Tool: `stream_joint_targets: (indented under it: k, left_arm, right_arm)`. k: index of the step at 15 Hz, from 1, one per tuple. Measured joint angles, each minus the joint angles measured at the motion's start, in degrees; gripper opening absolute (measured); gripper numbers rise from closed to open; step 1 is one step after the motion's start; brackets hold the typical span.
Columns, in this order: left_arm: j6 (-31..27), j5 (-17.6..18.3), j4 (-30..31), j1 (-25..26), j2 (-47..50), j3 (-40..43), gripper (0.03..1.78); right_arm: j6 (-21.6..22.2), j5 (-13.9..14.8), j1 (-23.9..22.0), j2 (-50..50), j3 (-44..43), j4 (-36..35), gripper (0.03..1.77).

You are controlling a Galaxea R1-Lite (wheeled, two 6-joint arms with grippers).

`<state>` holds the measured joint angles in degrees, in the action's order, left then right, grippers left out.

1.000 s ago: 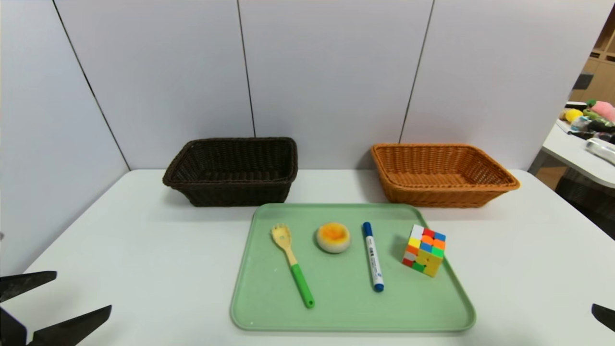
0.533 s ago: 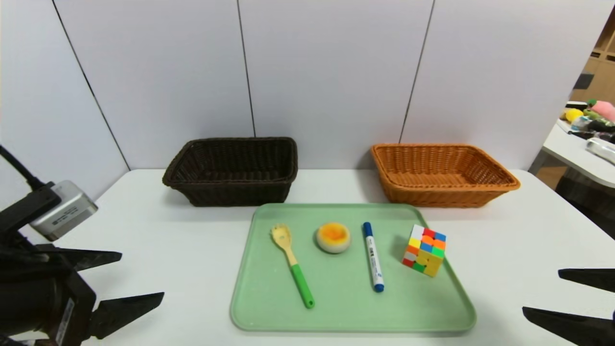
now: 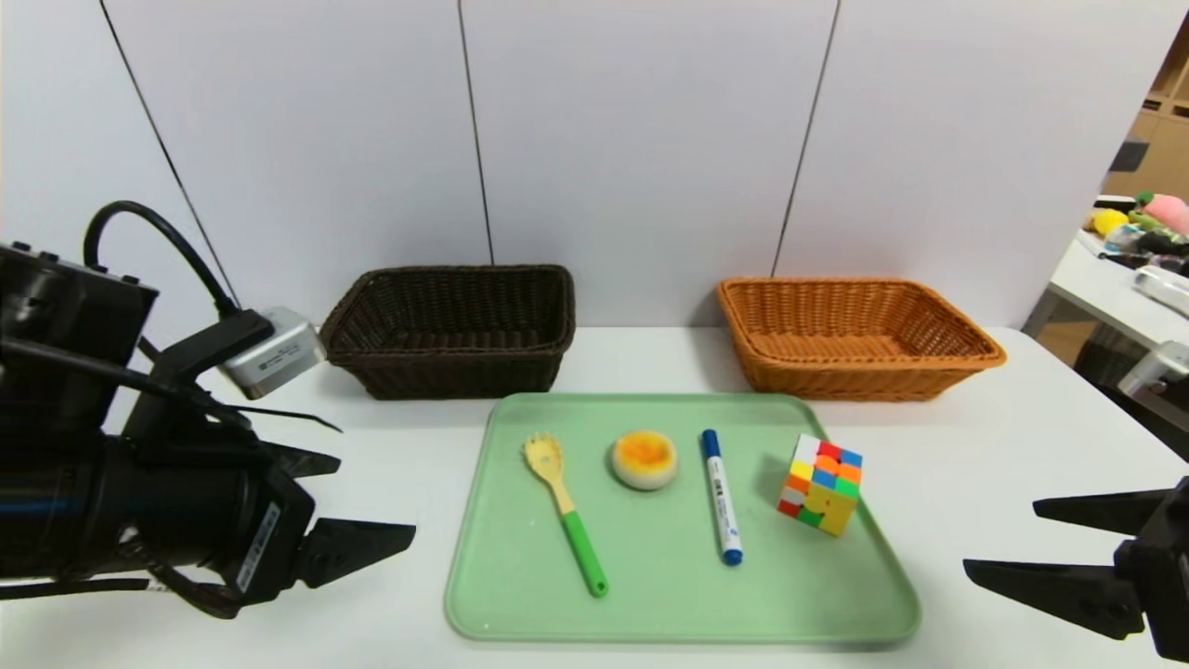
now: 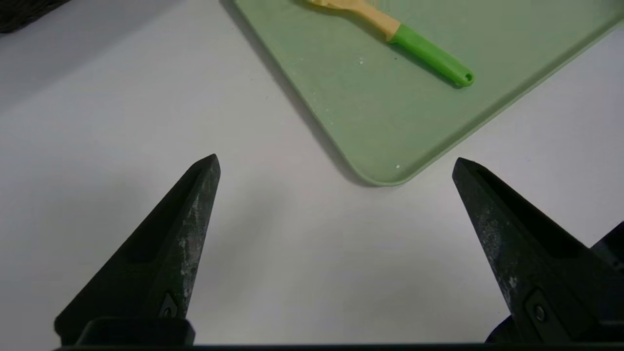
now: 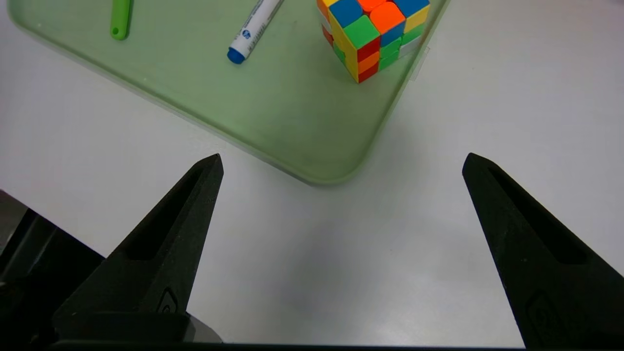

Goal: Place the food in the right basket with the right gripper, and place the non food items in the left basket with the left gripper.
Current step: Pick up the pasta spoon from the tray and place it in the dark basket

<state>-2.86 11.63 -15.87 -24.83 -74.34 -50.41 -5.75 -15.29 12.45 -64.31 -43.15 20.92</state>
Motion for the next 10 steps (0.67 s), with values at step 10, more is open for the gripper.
stream_joint_targets:
  k: [10]
  left_arm:
    - [16.8, -10.4, -0.8, -11.9, -16.7, -11.7, 1.69]
  right_arm:
    - [3.0, -0.1, 0.1, -7.3, -1.7, -4.1, 1.70]
